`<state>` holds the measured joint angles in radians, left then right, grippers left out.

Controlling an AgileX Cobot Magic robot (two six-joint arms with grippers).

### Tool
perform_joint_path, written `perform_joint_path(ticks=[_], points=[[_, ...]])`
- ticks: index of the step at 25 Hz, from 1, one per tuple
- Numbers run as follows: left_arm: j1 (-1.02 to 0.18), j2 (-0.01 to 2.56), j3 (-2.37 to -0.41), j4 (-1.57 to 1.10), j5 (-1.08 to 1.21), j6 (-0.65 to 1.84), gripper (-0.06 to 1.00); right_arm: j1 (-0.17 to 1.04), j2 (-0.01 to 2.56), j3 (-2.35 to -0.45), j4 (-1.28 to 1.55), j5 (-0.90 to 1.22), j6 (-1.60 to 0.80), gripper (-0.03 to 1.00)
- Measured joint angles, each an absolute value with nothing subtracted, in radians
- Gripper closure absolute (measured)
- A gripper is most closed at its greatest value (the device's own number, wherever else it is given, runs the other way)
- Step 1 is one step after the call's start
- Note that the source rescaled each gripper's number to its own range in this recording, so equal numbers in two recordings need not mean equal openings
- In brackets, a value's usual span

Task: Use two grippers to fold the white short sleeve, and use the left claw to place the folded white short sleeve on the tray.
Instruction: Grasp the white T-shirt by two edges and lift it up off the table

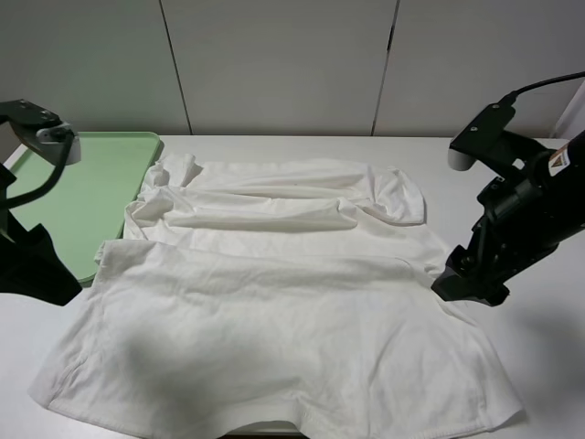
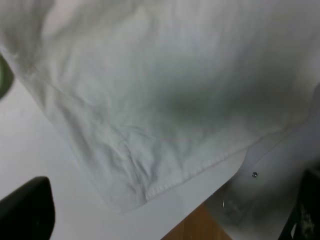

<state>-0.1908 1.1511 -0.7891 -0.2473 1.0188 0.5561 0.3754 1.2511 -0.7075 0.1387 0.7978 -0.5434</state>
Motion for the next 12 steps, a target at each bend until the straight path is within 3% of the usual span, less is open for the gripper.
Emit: perform_joint_path(ticks=[12], points=[[-0.191, 1.316, -0.796, -0.263, 0.956, 0.652, -0.02, 0.375, 1.458, -0.708, 0.094, 0.578, -0.583, -0.03]])
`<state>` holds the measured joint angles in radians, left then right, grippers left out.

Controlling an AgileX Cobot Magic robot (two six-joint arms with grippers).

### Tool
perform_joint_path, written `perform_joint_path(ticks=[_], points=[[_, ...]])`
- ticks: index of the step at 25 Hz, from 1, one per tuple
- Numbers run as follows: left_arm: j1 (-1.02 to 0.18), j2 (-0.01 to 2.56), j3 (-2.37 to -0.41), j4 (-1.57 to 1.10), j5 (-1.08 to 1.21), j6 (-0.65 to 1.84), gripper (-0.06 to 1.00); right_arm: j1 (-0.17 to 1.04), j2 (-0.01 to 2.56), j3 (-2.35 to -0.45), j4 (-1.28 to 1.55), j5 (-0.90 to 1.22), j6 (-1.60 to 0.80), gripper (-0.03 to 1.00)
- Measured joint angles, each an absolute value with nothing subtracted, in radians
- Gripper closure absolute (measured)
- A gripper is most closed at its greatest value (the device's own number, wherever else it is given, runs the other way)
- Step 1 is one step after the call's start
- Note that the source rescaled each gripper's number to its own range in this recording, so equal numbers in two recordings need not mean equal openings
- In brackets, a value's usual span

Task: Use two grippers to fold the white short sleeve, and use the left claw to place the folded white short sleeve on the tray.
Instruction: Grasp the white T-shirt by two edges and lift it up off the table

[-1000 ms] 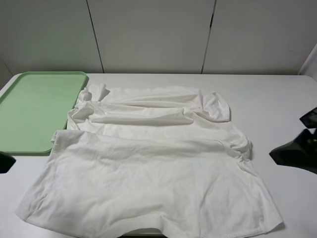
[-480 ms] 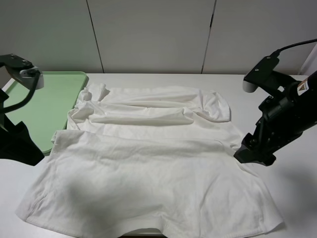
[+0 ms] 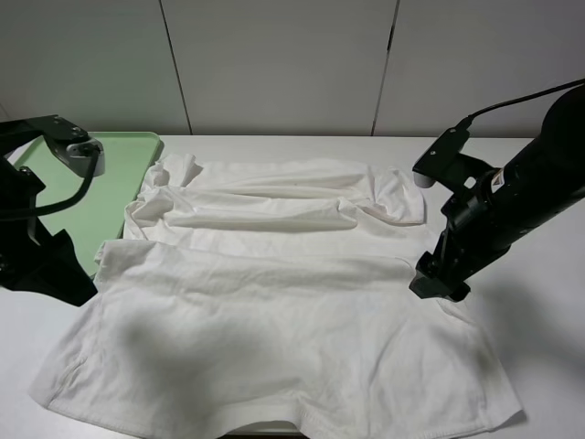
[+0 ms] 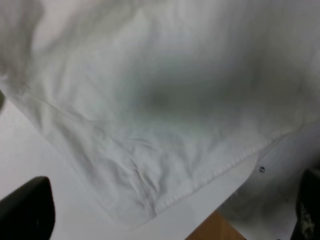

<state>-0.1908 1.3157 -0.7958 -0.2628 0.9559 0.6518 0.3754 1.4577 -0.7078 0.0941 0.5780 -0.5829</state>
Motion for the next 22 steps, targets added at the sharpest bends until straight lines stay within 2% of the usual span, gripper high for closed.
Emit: perform_joint_path(ticks=[7, 12, 16, 19, 22], points=[[-0.191, 1.316, -0.796, -0.278, 0.996, 0.666, -0.02, 0.375, 1.531, -0.709, 0.097, 0.543, -0.574, -0.03], [-0.191, 1.316, -0.796, -0.281, 0.958, 0.673, -0.02, 0.375, 1.548, -0.709, 0.125, 0.413, -0.515, -0.03], [-0.191, 1.316, -0.796, -0.284, 0.748, 0.779, -0.02, 0.375, 1.577, -0.710, 0.112, 0.381, -0.563, -0.03], [-0.191, 1.316, -0.796, -0.285, 0.695, 0.828, -0.02, 0.375, 1.602, -0.710, 0.049, 0.392, -0.621, -0.03], [-0.191, 1.316, -0.796, -0.285, 0.665, 0.844, -0.01, 0.375, 1.621, -0.710, -0.168, 0.417, -0.694, -0.03]])
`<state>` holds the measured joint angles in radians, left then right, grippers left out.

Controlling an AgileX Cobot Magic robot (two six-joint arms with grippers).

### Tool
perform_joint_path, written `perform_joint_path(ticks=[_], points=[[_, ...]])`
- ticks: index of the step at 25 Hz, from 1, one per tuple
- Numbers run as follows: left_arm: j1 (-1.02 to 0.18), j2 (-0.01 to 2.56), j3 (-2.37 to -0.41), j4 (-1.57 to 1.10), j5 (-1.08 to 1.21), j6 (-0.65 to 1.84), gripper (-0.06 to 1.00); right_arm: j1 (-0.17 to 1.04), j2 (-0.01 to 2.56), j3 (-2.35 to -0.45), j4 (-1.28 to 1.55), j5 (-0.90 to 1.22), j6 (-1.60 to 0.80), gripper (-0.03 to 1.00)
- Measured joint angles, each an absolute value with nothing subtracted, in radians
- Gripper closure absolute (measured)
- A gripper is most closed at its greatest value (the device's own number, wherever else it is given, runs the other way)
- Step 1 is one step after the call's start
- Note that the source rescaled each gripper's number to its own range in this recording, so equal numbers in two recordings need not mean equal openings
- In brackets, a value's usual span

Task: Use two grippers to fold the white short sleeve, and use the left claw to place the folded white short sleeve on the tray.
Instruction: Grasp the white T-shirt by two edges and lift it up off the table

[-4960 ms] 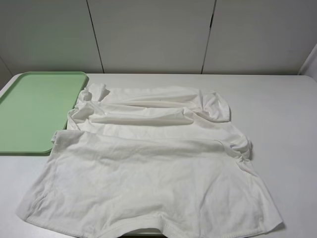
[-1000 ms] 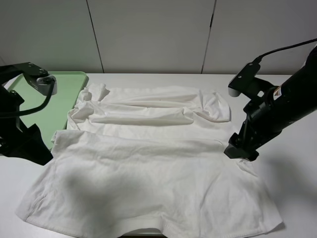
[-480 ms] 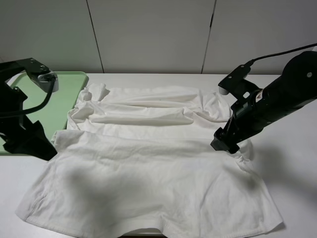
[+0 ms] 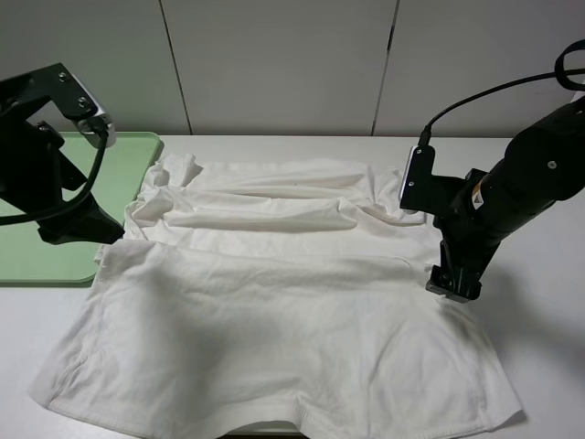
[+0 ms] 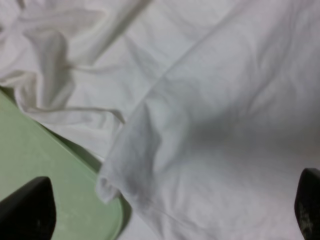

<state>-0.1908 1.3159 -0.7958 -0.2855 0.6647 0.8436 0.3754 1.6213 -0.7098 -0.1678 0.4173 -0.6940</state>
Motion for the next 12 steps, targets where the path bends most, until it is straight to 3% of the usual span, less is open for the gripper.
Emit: perform_joint_path(ticks=[12], points=[[-0.191, 1.317, -0.796, -0.305, 0.608, 0.901, 0.01, 0.375, 1.803, -0.862, -0.353, 0.581, -0.587, -0.03]])
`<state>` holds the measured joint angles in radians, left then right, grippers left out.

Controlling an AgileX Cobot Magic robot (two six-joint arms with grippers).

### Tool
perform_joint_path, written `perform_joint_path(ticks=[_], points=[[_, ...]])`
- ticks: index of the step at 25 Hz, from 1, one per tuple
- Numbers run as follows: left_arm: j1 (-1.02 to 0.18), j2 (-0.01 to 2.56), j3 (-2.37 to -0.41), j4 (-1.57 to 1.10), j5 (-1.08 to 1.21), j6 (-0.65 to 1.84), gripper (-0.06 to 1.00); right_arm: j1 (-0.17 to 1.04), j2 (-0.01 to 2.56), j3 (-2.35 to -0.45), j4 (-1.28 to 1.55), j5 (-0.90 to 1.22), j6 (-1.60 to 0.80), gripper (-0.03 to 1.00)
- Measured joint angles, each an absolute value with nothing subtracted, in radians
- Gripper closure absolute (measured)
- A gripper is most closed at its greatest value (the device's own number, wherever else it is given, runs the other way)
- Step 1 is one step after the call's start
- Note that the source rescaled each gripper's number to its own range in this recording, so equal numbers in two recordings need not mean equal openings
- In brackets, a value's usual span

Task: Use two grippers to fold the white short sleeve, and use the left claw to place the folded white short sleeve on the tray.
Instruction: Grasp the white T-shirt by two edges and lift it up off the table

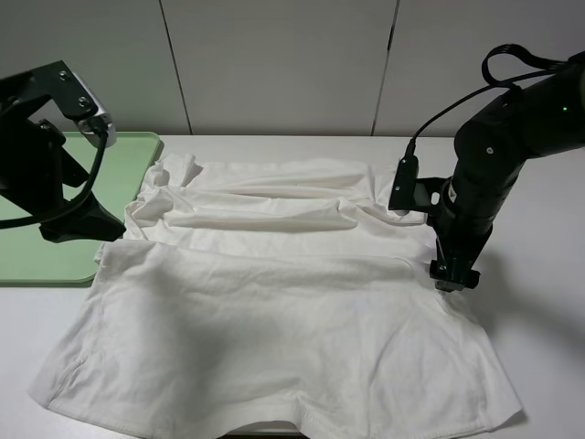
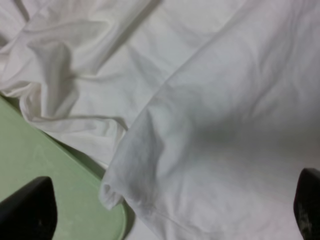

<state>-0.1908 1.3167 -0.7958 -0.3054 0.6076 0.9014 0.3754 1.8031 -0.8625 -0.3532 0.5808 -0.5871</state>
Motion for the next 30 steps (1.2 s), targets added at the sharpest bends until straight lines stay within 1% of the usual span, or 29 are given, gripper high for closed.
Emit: perform_joint_path(ticks=[2, 6, 18, 20, 23, 24, 25, 26, 27, 30], points=[[-0.191, 1.317, -0.796, -0.305, 0.608, 0.901, 0.01, 0.375, 1.845, -0.914, -0.353, 0.655, -0.586, -0.03], [-0.191, 1.317, -0.796, -0.308, 0.595, 0.901, 0.02, 0.375, 1.898, -0.929, -0.352, 0.696, -0.588, -0.03], [-0.191, 1.317, -0.796, -0.329, 0.545, 0.903, 0.03, 0.375, 1.930, -0.929, -0.320, 0.687, -0.610, -0.03], [-0.191, 1.317, -0.796, -0.329, 0.545, 0.904, 0.03, 0.375, 1.930, -0.929, -0.299, 0.699, -0.631, 0.10], [-0.191, 1.317, -0.796, -0.329, 0.545, 0.905, 0.03, 0.375, 1.930, -0.929, -0.280, 0.728, -0.635, 0.41], [-0.191, 1.317, -0.796, -0.329, 0.545, 0.905, 0.03, 0.375, 1.930, -0.929, -0.277, 0.735, -0.635, 0.49], [-0.191, 1.317, -0.796, -0.329, 0.545, 0.905, 0.03, 0.375, 1.930, -0.929, -0.277, 0.735, -0.635, 0.49], [-0.191, 1.317, -0.796, -0.329, 0.545, 0.905, 0.03, 0.375, 1.930, -0.929, -0.274, 0.743, -0.635, 0.60], [-0.191, 1.317, -0.796, -0.329, 0.545, 0.905, 0.03, 0.375, 1.930, -0.930, -0.261, 0.773, -0.635, 0.95], [-0.191, 1.317, -0.796, -0.329, 0.545, 0.905, 0.03, 0.375, 1.930, -0.930, -0.261, 0.780, -0.635, 0.94]])
